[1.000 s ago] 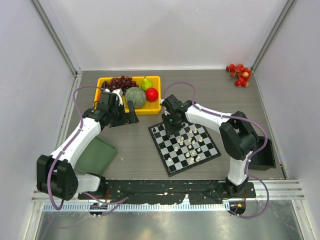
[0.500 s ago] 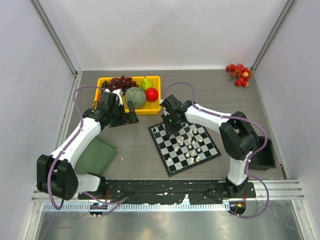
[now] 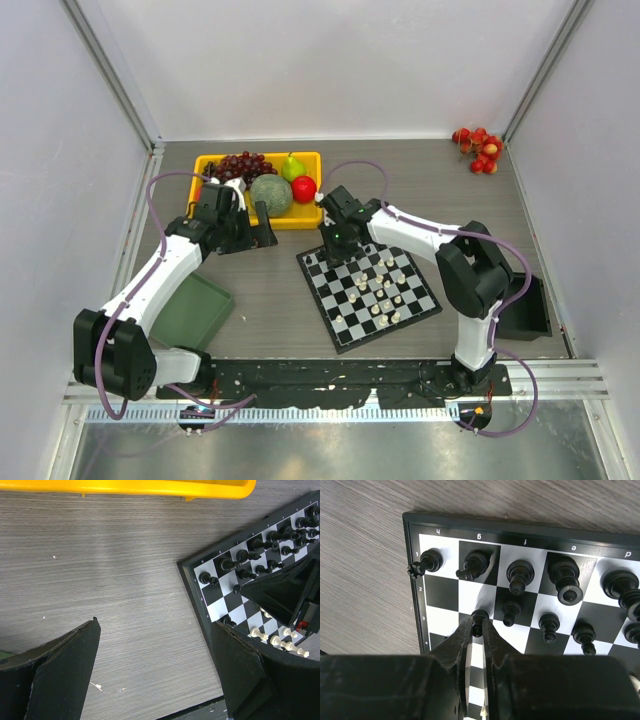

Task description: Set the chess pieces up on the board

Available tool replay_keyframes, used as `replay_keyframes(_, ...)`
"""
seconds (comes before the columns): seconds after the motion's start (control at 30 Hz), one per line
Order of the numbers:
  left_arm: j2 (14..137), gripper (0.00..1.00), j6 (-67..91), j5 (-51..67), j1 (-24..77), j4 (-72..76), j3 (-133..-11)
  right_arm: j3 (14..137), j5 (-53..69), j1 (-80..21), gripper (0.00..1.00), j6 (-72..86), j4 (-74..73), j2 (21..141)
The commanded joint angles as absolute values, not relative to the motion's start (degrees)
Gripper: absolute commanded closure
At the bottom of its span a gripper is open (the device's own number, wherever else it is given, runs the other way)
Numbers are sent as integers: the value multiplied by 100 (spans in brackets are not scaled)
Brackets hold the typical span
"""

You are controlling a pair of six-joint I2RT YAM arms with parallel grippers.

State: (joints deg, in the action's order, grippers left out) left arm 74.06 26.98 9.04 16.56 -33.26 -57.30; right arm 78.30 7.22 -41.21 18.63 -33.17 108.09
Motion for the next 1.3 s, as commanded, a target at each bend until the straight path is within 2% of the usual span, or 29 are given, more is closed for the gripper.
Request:
replay_keyframes(0.0, 7330, 1, 2698, 905, 1679, -3208, -5739, 8016, 773, -4166, 84, 1942, -3138, 10933)
replay_keyframes(0.47, 7374, 1, 2689, 914, 1679, -3226, -5783, 8104, 773, -4166, 83, 1978, -3024, 11162)
replay_keyframes(0.9, 7392, 1, 2707, 914, 1679, -3234, -5801, 8130, 967, -4166, 62, 1811, -3146, 10592)
replay_keyframes(1.27, 7418, 1, 2716, 976, 1679, -3208, -5836, 7612, 1116, -4341, 57, 1687, -3313, 10125)
